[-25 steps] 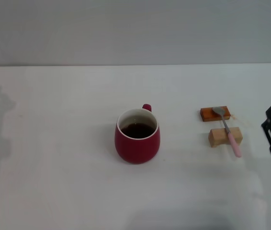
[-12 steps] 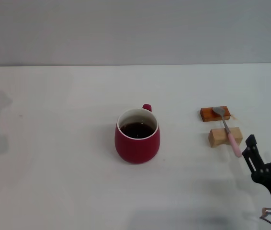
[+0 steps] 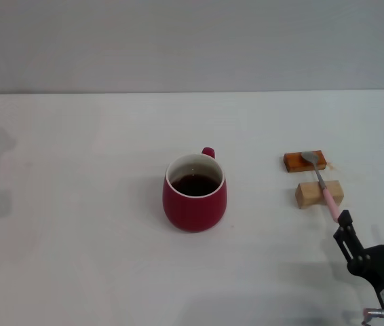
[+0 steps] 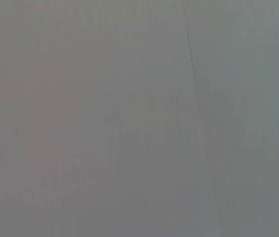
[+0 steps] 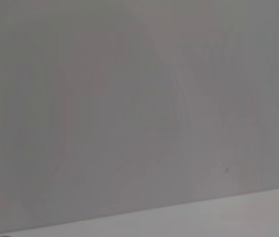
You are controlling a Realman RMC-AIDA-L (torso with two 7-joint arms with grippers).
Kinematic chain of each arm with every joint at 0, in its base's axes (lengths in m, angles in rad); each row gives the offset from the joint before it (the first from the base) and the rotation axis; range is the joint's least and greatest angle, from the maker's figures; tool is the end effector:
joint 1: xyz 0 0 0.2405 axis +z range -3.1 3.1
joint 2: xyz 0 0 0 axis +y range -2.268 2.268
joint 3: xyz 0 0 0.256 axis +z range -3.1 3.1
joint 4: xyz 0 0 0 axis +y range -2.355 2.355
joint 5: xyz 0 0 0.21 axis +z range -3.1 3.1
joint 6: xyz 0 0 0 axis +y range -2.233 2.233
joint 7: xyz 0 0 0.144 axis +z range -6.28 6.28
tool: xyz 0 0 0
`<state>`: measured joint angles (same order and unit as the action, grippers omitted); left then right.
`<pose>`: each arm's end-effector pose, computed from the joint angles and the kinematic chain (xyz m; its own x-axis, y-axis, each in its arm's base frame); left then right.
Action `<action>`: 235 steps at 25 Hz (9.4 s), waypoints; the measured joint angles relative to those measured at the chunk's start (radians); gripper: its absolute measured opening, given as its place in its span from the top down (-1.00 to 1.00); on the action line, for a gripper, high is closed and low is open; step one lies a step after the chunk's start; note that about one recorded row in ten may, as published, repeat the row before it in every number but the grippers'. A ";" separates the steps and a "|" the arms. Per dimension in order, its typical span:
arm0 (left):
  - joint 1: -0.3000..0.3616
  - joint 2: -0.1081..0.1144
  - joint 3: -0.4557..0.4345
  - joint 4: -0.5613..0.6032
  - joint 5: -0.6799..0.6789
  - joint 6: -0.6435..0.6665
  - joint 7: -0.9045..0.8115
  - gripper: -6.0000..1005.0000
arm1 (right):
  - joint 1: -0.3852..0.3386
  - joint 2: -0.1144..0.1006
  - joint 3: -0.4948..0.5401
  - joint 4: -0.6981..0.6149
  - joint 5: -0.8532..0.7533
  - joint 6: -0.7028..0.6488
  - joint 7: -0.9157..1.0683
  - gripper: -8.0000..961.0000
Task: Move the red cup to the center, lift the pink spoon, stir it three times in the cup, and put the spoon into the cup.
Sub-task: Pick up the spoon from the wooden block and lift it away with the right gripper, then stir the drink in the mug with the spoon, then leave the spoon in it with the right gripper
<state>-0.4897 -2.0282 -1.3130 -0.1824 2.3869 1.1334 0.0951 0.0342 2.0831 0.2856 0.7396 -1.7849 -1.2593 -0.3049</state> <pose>-0.3440 0.3654 0.0623 0.8114 -0.1471 0.5657 0.5845 0.1914 -0.7885 0.2911 0.1929 -0.0957 0.6021 -0.0939 -0.7929 -0.7984 -0.0639 -0.5987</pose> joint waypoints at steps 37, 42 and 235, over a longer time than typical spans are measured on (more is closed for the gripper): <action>-0.027 -0.009 -0.012 0.002 -0.005 0.000 0.000 0.99 | 0.178 -0.003 0.031 -0.121 0.023 0.204 0.081 -0.67; -0.027 -0.009 -0.013 0.002 -0.006 0.000 0.000 0.99 | 0.190 -0.003 0.032 -0.127 0.023 0.218 0.081 -0.66; -0.004 -0.016 -0.053 0.003 -0.006 0.009 0.000 0.99 | 0.014 -0.148 0.521 0.780 -0.306 0.865 -0.539 0.66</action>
<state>-0.4934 -2.0446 -1.3661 -0.1795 2.3807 1.1421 0.0951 0.0483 1.9348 0.8068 1.5194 -2.0914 -0.3944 -0.8442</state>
